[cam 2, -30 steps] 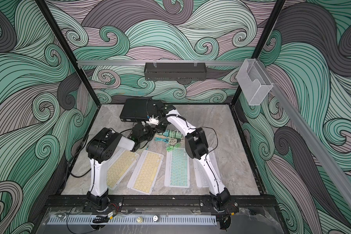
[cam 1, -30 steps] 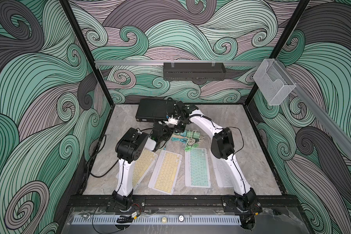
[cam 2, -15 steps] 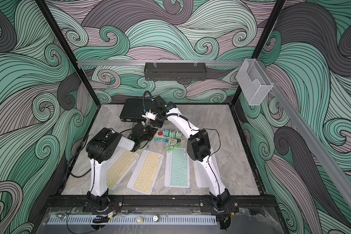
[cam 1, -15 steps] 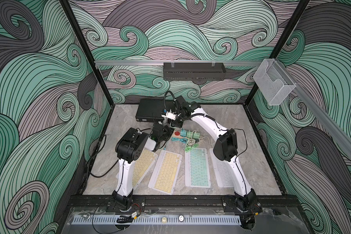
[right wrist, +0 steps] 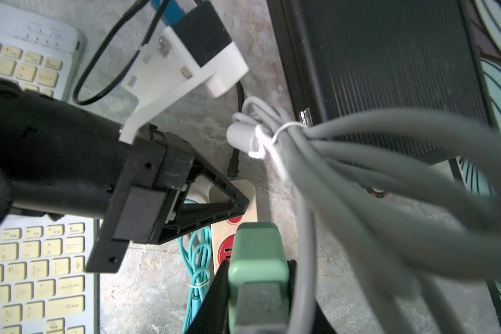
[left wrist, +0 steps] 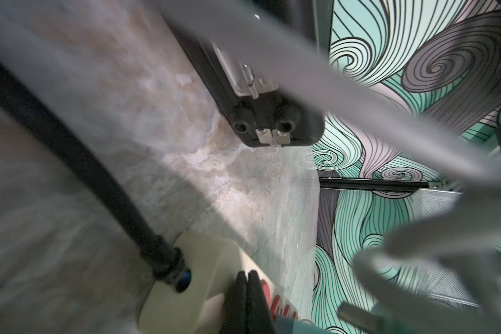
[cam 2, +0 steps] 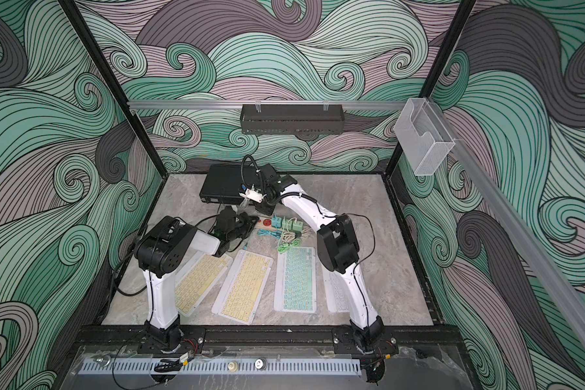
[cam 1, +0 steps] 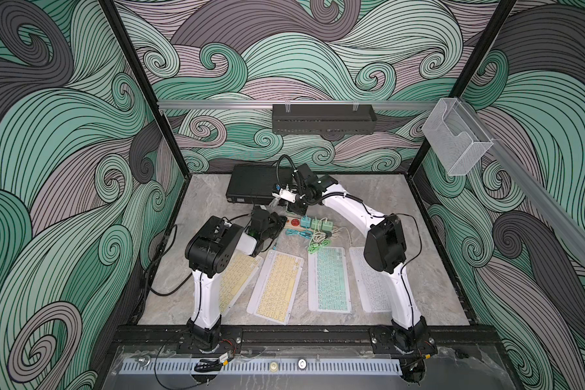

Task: Unplug the wireless keyboard
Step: Remove the plug from the socket, then place the plug at the center of the board.

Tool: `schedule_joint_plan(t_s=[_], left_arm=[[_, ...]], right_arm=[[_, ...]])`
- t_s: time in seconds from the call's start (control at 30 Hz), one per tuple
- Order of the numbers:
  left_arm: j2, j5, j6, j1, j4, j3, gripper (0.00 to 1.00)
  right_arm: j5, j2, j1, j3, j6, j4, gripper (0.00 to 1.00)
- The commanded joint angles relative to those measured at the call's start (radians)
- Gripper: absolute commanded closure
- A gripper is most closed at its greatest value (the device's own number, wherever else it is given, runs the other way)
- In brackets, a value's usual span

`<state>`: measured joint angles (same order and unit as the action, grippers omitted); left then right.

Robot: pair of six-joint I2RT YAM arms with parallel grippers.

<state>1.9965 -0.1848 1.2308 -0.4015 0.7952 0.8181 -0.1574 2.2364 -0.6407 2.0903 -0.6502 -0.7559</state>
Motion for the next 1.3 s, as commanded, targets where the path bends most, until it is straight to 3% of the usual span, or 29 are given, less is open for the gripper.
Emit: schedule_joint_plan(t_s=[0.0, 0.4, 0.6, 0.87, 1.07, 1.27], left_arm=[[-0.048, 0.082, -0.083, -0.002, -0.327, -0.071, 1.0], [-0.514, 0.276, -0.157, 0.005, -0.626, -0.202, 1.0], [-0.874, 0.456, -0.167, 0.013, -0.802, -0.323, 1.0], [-1.328, 0.667, -0.217, 0.029, -1.005, -0.456, 0.87], [-1.48, 0.763, -0.289, 0.035, -1.166, -0.462, 0.83], [-1.48, 0.838, -0.394, 0.034, -1.21, -0.452, 0.78]], right_arm=[[-0.015, -0.063, -0.007, -0.036, 0.037, 0.147, 1.0], [0.012, -0.12, -0.124, -0.163, 0.117, 0.333, 1.0], [0.015, -0.13, -0.208, -0.179, 0.165, 0.353, 1.0], [-0.068, -0.031, -0.244, -0.107, 0.309, 0.322, 1.0], [-0.09, 0.049, -0.247, -0.07, 0.345, 0.275, 1.0], [-0.042, 0.09, -0.247, -0.056, 0.357, 0.21, 0.98]])
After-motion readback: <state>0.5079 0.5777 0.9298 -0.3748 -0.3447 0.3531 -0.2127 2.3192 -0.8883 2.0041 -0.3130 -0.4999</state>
